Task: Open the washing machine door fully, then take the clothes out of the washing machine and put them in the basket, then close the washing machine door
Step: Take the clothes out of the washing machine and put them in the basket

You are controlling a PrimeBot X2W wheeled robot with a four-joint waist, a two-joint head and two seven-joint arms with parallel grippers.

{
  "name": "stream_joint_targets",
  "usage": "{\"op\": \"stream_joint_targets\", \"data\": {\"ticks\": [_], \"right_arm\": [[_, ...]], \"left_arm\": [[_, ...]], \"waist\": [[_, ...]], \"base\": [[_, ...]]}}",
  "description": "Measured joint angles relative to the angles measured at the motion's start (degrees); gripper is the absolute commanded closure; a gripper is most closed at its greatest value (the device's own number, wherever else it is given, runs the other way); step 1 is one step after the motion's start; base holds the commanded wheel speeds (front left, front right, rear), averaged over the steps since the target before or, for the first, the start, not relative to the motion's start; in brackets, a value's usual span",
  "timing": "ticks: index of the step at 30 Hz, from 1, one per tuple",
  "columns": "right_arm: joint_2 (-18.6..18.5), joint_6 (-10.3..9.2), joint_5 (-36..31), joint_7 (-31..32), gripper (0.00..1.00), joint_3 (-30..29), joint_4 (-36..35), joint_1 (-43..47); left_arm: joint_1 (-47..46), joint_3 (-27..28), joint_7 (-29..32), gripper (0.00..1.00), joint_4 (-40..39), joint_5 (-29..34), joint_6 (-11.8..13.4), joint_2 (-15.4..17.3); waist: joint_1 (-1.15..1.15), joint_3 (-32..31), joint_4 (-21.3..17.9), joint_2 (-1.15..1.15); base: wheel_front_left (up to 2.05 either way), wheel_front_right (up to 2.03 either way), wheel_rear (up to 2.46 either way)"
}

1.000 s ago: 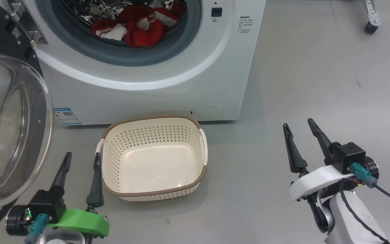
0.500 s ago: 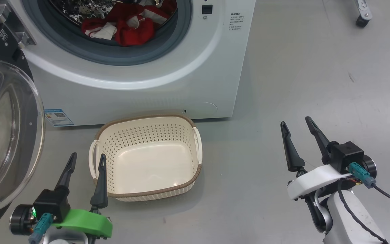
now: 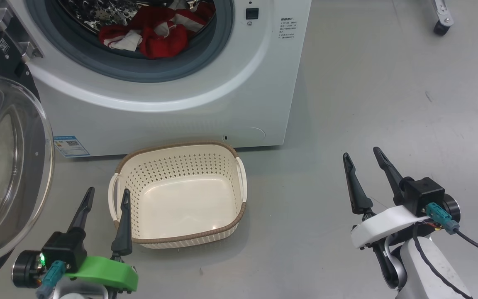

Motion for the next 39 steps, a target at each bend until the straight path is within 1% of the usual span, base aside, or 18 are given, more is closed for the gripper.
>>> {"op": "stream_joint_targets", "data": {"ticks": [7,13,39], "right_arm": [[0.0,-0.03,0.01,0.0,0.0,0.16,-0.19,0.0],[0.0,-0.52,0.02,0.0,0.0,0.41,-0.41,0.0],[0.0,-0.56,0.35,0.0,0.0,0.75,-0.56,0.01]], "left_arm": [[-0.03,0.03,-0.01,0.0,-0.54,0.24,0.01,-0.1],[-0.06,0.09,-0.02,0.0,-1.34,0.82,0.09,-0.11],[-0.06,0.22,-0.09,0.0,-1.64,1.19,0.18,-0.29]], "waist": [[0.0,-0.16,-0.08,0.0],[0.0,-0.17,-0.15,0.0],[0.0,0.13,-0.15,0.0]], "base": [[0.11,-0.11,0.0],[0.4,-0.4,0.0],[0.7,-0.7,0.0]]}}
